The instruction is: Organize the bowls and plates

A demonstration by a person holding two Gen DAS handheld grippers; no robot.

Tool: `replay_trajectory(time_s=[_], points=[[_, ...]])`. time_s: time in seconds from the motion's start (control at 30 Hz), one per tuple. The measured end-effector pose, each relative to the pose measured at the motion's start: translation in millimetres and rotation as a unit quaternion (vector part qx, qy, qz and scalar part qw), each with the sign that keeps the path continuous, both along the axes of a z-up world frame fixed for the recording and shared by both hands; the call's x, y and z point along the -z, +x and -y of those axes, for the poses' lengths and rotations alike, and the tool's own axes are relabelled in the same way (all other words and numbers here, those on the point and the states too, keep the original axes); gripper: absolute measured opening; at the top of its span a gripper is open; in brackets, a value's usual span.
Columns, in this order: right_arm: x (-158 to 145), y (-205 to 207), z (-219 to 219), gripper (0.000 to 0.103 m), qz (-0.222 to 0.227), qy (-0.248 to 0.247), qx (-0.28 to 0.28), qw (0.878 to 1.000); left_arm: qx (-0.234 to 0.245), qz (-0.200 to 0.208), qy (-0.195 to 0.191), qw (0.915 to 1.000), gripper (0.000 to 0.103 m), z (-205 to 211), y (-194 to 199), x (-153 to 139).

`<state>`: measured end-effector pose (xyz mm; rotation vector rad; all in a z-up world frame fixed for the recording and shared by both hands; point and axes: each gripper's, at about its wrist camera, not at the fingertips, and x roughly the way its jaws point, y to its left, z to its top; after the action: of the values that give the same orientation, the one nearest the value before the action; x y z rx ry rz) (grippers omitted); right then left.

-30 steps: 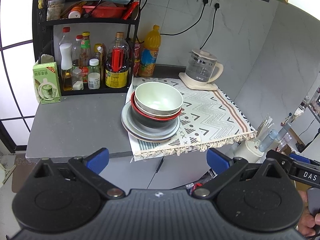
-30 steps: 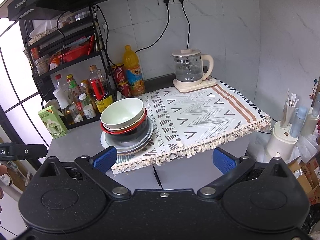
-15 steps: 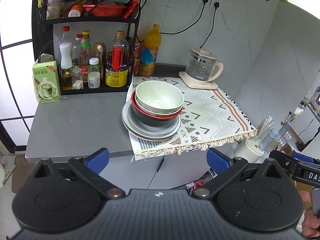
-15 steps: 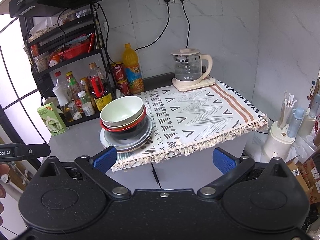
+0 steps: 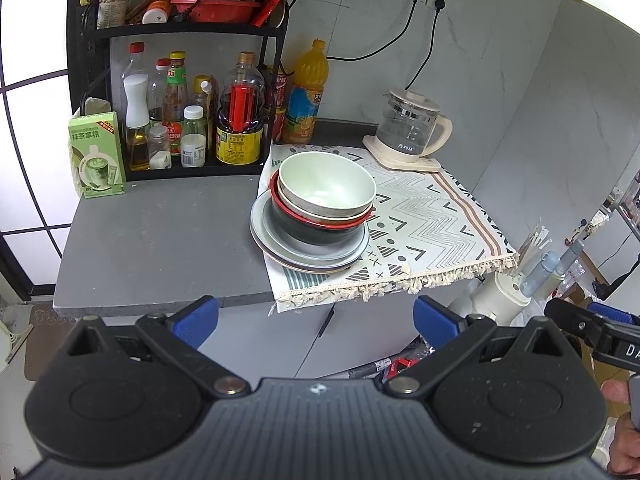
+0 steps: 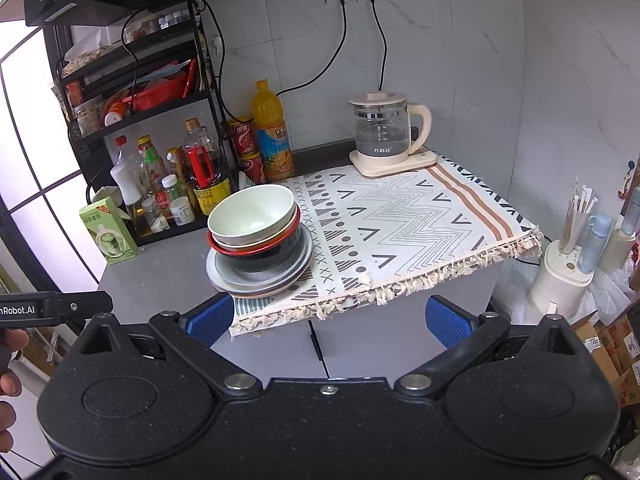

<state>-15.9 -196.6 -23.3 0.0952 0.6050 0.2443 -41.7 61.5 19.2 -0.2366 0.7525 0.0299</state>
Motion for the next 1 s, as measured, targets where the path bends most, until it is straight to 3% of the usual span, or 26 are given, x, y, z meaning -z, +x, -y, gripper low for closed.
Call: replay_trajectory(time_s=[1.0], points=[[-0.3,3.6,-8.9,0.103,-0.004,-0.003,0.006,1.000,0.017,-0.006,0.008,0.9998,0.103,-5.8,4.6,3.3]])
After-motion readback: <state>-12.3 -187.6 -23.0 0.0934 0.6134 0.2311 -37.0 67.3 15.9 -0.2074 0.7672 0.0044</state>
